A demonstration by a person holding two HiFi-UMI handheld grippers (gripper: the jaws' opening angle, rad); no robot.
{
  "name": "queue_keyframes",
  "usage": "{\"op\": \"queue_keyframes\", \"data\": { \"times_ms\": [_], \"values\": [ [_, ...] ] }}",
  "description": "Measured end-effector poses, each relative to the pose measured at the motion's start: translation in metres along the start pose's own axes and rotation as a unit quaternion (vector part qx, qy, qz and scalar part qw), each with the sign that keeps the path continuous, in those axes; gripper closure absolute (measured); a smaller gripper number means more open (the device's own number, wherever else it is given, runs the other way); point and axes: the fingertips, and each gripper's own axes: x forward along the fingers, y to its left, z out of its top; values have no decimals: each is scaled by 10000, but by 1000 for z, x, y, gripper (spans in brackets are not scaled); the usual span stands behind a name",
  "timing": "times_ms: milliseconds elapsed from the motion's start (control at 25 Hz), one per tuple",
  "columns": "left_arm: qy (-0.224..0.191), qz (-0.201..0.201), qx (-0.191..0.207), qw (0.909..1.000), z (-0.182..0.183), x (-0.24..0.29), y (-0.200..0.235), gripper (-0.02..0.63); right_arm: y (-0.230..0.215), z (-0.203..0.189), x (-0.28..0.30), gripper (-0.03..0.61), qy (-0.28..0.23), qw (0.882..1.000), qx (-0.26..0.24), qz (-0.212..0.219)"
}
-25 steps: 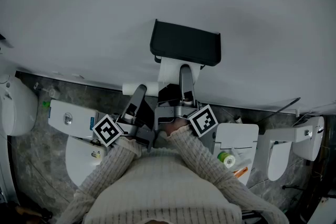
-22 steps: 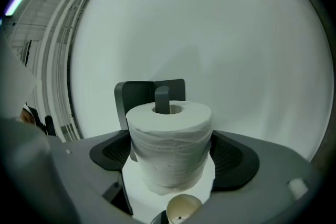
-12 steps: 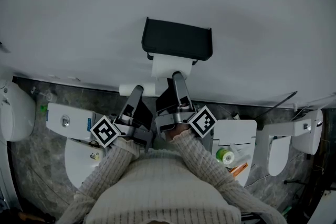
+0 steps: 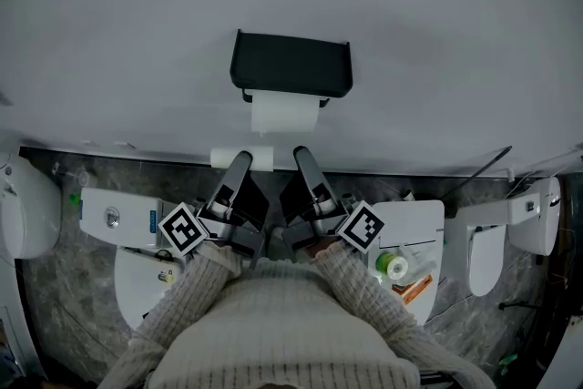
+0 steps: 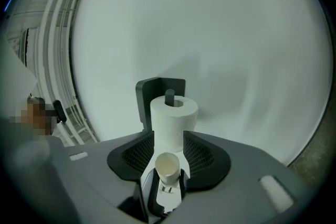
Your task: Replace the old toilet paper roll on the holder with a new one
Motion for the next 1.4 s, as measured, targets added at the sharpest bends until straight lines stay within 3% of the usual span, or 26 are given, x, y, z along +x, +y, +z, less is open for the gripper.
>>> {"op": "queue_keyframes", "data": {
  "times_ms": [320, 440, 920, 1400],
  "values": [
    [220, -485, -228, 9983, -3, 10, -11, 439, 28, -5, -2, 437, 209, 9964, -745, 351],
    [300, -621, -266, 9973, -11, 12, -17, 439, 37, 5, -7, 577, 55, 9946, -943, 439],
    [254, -895, -277, 9953, -13, 12, -25, 439, 44, 9, -6, 581, 224, 9938, -963, 518],
    [404, -783, -232, 9958, -16, 10, -22, 439, 40, 9, -7, 581, 267, 9935, -967, 545]
  ]
}}
